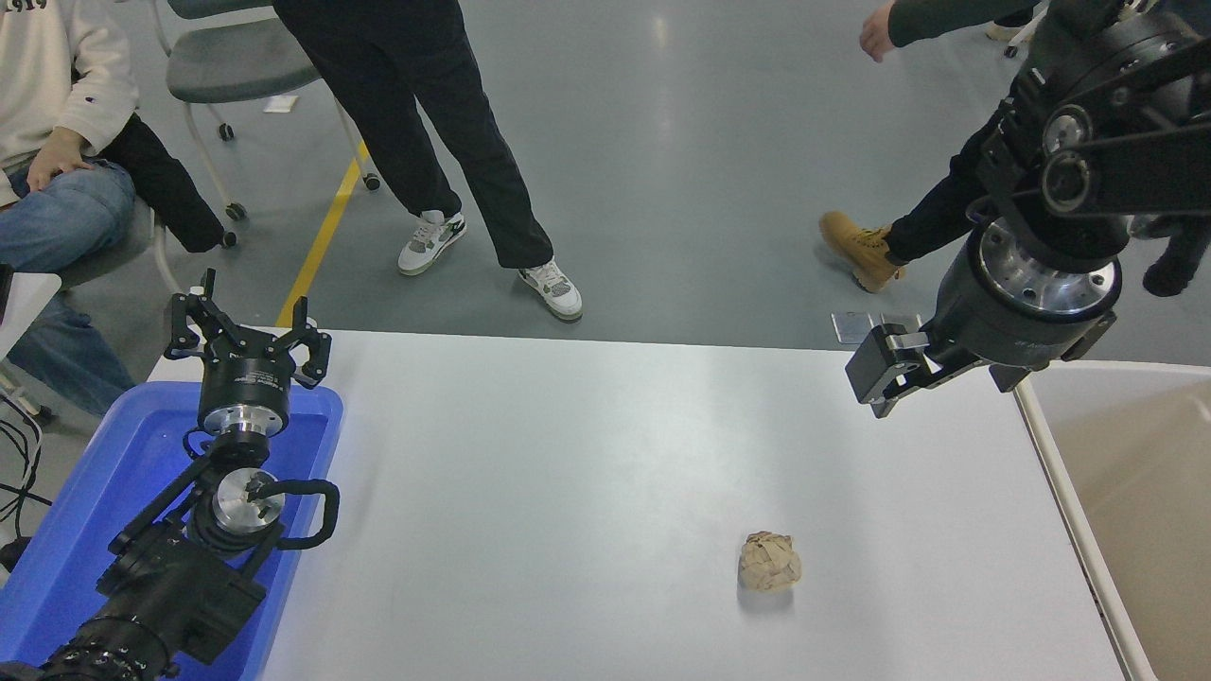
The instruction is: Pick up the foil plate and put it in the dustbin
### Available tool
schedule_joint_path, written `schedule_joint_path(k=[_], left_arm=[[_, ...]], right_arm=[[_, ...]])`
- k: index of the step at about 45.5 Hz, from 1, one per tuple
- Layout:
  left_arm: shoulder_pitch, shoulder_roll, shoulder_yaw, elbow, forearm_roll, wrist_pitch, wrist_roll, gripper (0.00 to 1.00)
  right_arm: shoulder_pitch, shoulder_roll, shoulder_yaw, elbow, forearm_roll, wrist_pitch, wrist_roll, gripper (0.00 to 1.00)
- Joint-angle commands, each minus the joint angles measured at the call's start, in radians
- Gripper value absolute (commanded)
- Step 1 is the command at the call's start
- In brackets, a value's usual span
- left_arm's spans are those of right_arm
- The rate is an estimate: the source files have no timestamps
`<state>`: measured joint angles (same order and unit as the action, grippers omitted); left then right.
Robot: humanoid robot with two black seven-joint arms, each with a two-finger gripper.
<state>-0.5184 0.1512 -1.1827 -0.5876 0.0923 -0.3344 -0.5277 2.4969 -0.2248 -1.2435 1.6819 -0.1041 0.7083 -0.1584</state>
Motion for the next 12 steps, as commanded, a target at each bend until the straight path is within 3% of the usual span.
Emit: schedule_joint_path(k=[1,12], left_arm=[[0.0,-0.001,0.0,0.0,0.0,0.0,0.0,0.99],[0.0,0.001,0.0,0.0,0.0,0.0,0.0,0.99]], right_arm=[[0.003,-0.007,-0.028,-0.002,0.014,0.033,0.002,1.0],[0.003,-0.007,-0.048,-0.002,0.043,0.037,0.002,1.0]])
